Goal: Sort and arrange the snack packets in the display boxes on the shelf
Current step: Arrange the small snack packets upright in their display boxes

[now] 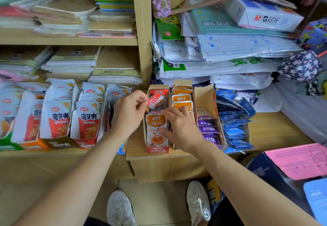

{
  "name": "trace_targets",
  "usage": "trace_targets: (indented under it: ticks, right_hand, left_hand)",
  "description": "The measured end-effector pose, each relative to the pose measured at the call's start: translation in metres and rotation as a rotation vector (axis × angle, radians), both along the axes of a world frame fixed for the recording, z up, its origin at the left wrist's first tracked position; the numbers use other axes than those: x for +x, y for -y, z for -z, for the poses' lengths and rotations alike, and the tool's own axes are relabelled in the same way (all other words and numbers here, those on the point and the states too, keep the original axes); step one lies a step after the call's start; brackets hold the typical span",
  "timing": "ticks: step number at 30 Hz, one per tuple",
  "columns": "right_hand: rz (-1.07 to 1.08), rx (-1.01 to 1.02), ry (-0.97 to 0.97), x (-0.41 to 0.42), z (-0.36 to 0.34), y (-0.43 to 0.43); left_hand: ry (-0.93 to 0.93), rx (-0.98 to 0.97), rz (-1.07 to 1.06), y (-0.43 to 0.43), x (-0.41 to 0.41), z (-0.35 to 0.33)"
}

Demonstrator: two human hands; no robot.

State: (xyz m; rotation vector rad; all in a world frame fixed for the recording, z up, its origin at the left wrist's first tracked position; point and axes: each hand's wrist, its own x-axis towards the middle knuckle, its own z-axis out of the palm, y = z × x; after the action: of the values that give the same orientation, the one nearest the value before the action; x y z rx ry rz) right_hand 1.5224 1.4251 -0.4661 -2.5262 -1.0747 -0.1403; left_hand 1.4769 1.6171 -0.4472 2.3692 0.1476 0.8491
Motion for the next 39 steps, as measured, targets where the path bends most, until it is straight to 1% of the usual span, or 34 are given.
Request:
trace_targets:
  ticks: [2,5,8,11,14,16,18,20,23,25,27,30,32,34,36,37,39]
  right_hand:
    - [0.03,0.07,0.035,0.006,0.0,0.002]
    - [0.075,0.136,0.028,0.017,0.001,0.003]
    - [0.056,0.145,0.051,0.025,0.006,0.001]
    - [0.041,0.2,0.085,0.03,0.009,-0.002]
    - [0.062,0.281,0.061,0.032,0.006,-0.002]
    - [0.118,0.352,0.022,0.033,0.002,-0.002]
    - [0.192,0.435,-0.038,0.034,-0.003,-0.003]
    - [0.248,0.49,-0.124,0.035,-0.008,-0.005]
    - [0.262,0.563,-0.249,0.039,-0.013,-0.008]
    - [0.238,0.642,-0.366,0.041,-0.014,-0.01]
    - [0.191,0.672,-0.462,0.043,-0.016,-0.011]
    - [0.088,0.593,-0.525,0.044,-0.019,-0.011]
    - [0.026,0.534,-0.538,0.045,-0.019,-0.011]
    - [-0.004,0.503,-0.523,0.046,-0.019,-0.009]
    - [-0.014,0.493,-0.516,0.049,-0.017,-0.008]
    - [-0.015,0.481,-0.515,0.051,-0.017,-0.007]
    - [-0.017,0.432,-0.491,0.054,-0.015,-0.004]
  left_hand:
    - [-0.022,0.031,0.043,-0.005,0.002,0.002]
    - [-0.073,0.04,0.094,-0.008,0.003,0.007]
    - [-0.065,0.013,0.101,-0.006,0.003,0.01]
    - [-0.043,-0.016,0.074,-0.005,0.002,0.007]
    - [-0.016,-0.028,0.05,-0.006,0.003,0.006]
    - [-0.058,-0.025,0.075,-0.007,0.001,0.007]
    - [-0.118,0.067,0.065,-0.006,-0.001,0.009]
    - [-0.088,0.18,0.017,-0.003,-0.004,0.01]
    - [-0.03,0.248,0.025,0.001,-0.009,0.007]
    - [-0.053,0.304,0.06,0.002,-0.013,0.011]
    - [-0.121,0.37,0.073,0.004,-0.016,0.016]
    - [-0.313,0.522,0.089,0.011,-0.017,0.024]
    - [-0.399,0.566,0.085,0.016,-0.014,0.029]
    - [-0.352,0.509,0.076,0.014,-0.012,0.026]
    - [-0.278,0.4,0.093,0.009,-0.015,0.015]
    - [-0.254,0.329,0.13,0.005,-0.017,0.01]
    - [-0.263,0.182,0.248,-0.002,-0.027,0.002]
